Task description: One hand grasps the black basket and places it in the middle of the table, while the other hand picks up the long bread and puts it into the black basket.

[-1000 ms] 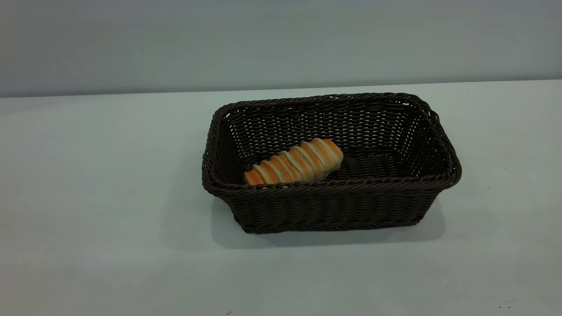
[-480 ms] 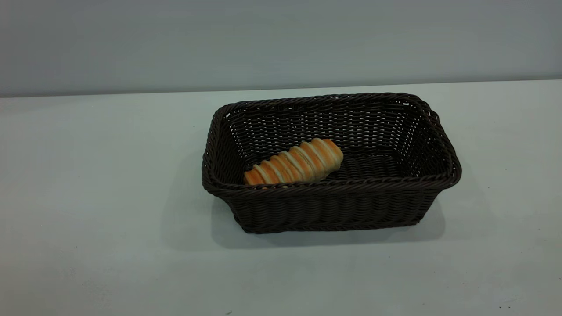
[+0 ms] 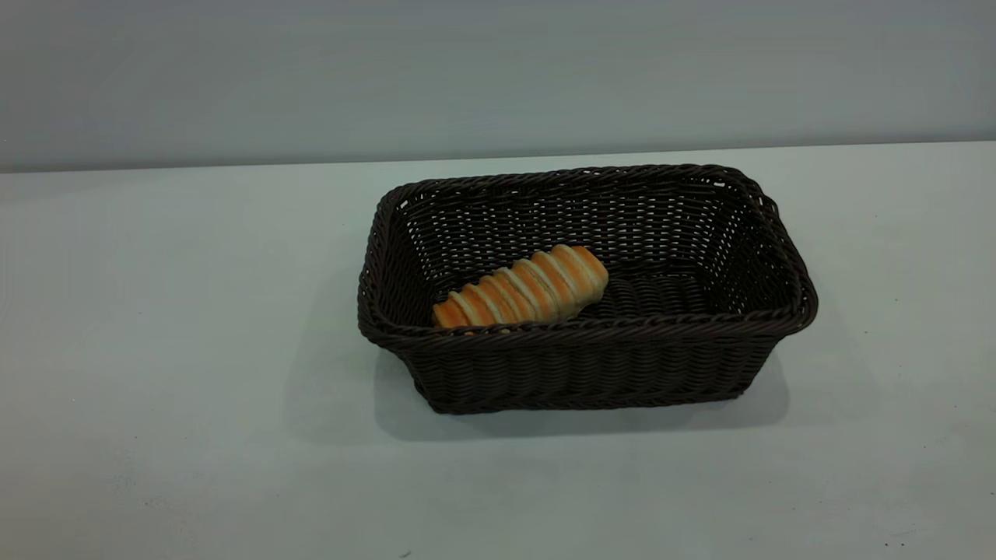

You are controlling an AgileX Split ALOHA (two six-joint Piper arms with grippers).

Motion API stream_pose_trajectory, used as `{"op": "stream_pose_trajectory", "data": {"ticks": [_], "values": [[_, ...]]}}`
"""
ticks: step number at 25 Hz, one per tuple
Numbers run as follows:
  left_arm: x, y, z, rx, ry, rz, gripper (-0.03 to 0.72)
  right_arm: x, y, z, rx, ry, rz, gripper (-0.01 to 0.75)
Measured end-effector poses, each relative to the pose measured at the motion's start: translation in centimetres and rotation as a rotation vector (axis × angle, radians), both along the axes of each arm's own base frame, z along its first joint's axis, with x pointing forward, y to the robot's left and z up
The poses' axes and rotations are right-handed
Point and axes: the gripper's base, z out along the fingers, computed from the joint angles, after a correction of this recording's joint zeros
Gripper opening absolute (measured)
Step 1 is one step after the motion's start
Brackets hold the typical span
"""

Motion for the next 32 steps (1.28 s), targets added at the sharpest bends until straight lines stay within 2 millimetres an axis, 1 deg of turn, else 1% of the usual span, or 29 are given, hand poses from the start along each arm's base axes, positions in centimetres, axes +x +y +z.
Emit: {"op": "stream_pose_trajectory", "data": {"ticks": [2, 4, 7, 10, 14, 19, 22, 32], "values": [[-0.1, 0.1, 0.0, -0.006, -0.003, 0.012, 0.593, -0.1, 0.0, 0.0, 0.005, -0.008, -0.022, 0.533], [0.0, 0.2, 0.0, -0.01, -0.001, 0.082, 0.593, -0.2, 0.1, 0.0, 0.017, -0.013, -0.064, 0.533], [0.0, 0.9, 0.1, -0.026, -0.015, 0.268, 0.593, -0.5, 0.2, 0.0, 0.022, -0.044, -0.12, 0.533], [-0.5, 1.5, 0.2, -0.034, -0.062, 0.446, 0.593, -1.0, 0.2, 0.0, 0.024, -0.074, -0.136, 0.533], [-1.7, 1.9, 0.4, -0.056, -0.154, 0.571, 0.593, -1.0, 0.2, 0.0, 0.025, -0.076, -0.135, 0.533], [-3.8, 1.8, 0.5, -0.092, -0.298, 0.589, 0.593, -1.0, 0.2, 0.0, 0.026, -0.076, -0.134, 0.533], [-4.7, 1.8, 0.3, -0.106, -0.351, 0.587, 0.593, -1.0, 0.2, 0.0, 0.026, -0.076, -0.134, 0.533], [-4.8, 1.8, 0.3, -0.108, -0.357, 0.587, 0.593, -1.0, 0.2, 0.0, 0.027, -0.076, -0.133, 0.533]]}}
